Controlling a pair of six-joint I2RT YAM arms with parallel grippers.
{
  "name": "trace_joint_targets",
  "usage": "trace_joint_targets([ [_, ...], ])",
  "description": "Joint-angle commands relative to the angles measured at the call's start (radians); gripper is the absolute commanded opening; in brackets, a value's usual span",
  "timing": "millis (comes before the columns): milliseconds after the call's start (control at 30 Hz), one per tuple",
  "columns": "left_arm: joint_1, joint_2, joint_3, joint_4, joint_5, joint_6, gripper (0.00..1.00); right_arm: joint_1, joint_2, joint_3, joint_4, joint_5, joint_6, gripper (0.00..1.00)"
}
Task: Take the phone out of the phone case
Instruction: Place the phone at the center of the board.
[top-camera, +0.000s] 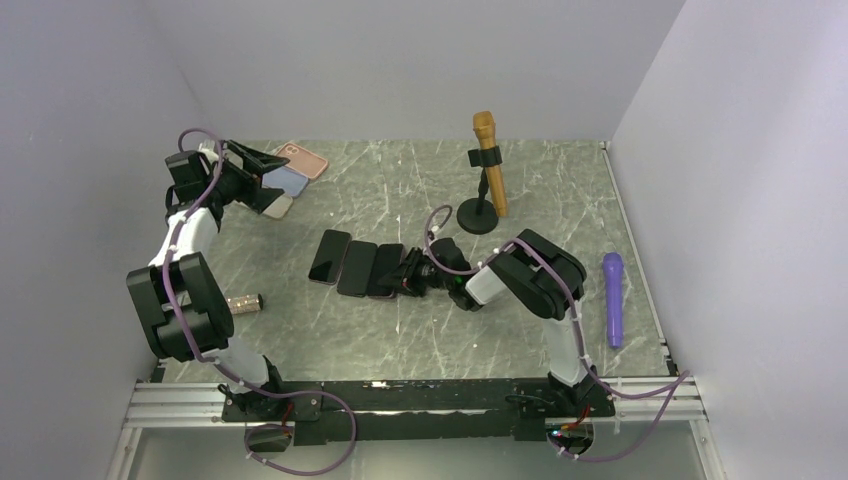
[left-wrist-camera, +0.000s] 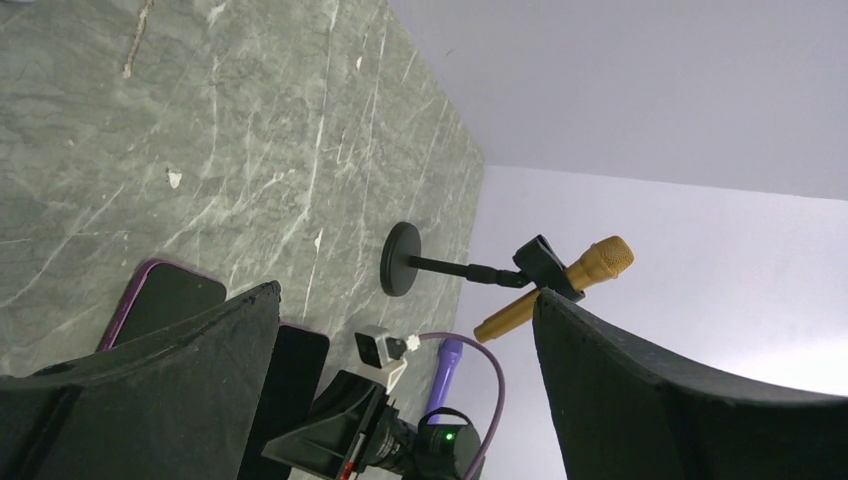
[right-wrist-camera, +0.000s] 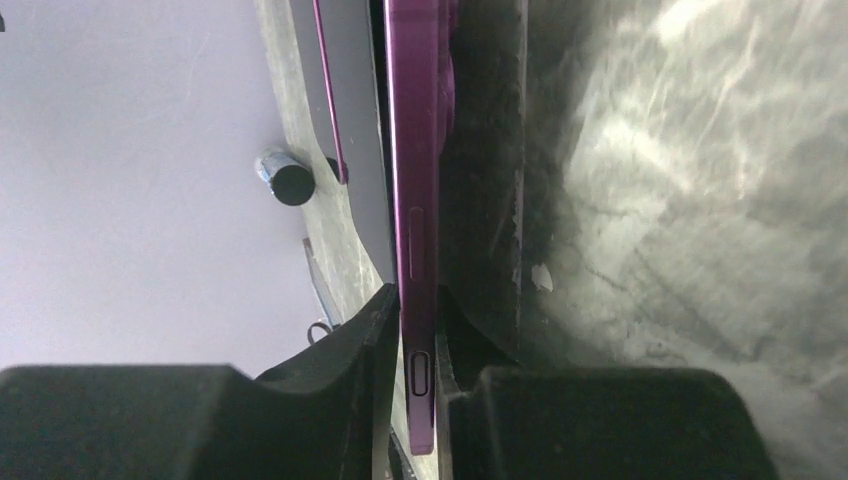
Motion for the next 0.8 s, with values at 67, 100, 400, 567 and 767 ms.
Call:
trace_joint_targets([
  [67, 0.01, -0.005, -0.007, 0.07, 0.03, -0.016, 0.99, 0.04, 0.015, 0.009, 0.11, 0.049, 0.054, 0.25],
  [100, 0.012, -0.003, -0.008, 0.072, 0.031, -0.017, 0.99, 0.04, 0.013, 0.012, 0.101, 0.047, 0.052, 0.27],
  [400, 0.015, 0.0, -0.013, 0.084, 0.037, -0.023, 0.99, 0.044, -0.152, 0.014, -0.256, 0.129, -0.147, 0.77],
  [567, 0.017, 0.0, -0.014, 0.086, 0.038, -0.022, 0.99, 0.058, -0.28, -0.004, -0.491, 0.207, -0.303, 1.0],
  [767, 0.016, -0.006, -0.015, 0.092, 0.032, -0.019, 0.99, 0.109, -0.453, -0.031, -0.719, 0.309, -0.447, 1.0],
])
